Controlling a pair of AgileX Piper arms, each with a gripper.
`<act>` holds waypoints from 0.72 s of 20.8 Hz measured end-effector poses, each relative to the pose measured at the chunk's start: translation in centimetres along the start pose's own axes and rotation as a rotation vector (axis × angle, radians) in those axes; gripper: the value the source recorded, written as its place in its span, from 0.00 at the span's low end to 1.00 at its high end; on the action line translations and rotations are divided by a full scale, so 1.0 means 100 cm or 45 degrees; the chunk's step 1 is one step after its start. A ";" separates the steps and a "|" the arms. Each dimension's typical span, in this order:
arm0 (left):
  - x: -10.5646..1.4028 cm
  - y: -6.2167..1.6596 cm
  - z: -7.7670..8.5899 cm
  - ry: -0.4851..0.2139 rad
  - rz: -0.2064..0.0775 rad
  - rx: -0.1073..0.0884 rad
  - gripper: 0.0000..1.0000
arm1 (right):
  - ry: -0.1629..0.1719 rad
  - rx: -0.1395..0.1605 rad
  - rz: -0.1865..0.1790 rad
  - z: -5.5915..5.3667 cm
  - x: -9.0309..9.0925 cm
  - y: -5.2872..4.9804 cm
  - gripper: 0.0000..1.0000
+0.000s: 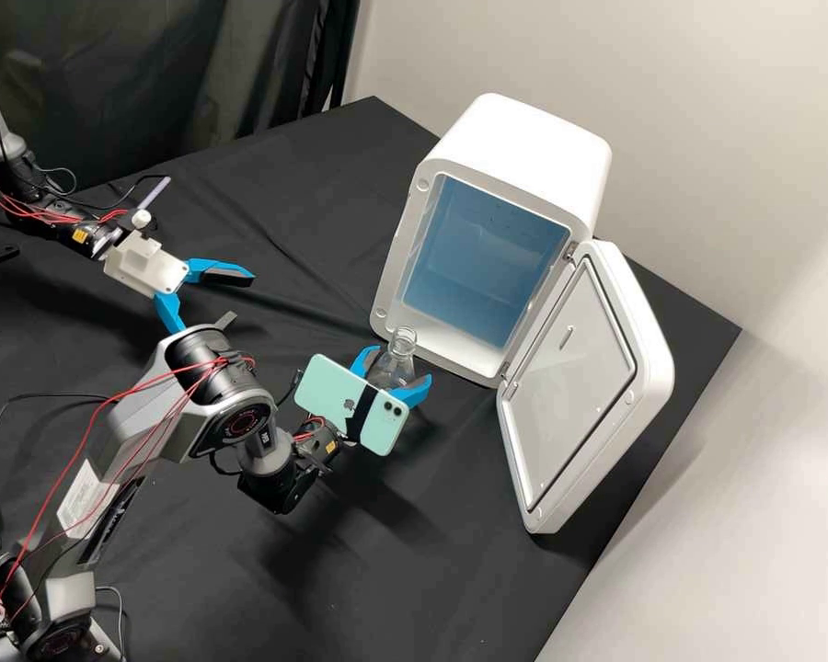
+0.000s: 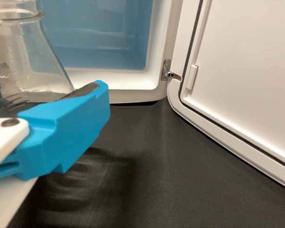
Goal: Place the flask in the incubator
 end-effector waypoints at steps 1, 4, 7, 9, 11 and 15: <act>-0.001 0.0001 0.001 -0.006 0.009 0.009 1.00 | 0.003 -0.002 0.004 0.000 0.001 0.001 0.00; -0.005 0.0054 0.006 -0.026 0.090 0.029 1.00 | 0.013 -0.008 0.018 -0.002 0.003 0.004 0.00; -0.007 0.0069 0.009 -0.032 0.141 0.046 1.00 | 0.026 -0.016 0.037 -0.005 0.005 0.009 0.00; -0.008 0.0083 0.010 -0.039 0.169 0.046 1.00 | 0.029 -0.020 0.043 -0.005 0.007 0.011 0.00; -0.010 0.0092 0.010 -0.048 0.207 0.044 1.00 | 0.034 -0.023 0.050 -0.005 0.008 0.012 0.00; -0.012 0.0099 0.011 -0.060 0.230 0.047 1.00 | 0.036 -0.027 0.067 -0.004 0.010 0.017 0.00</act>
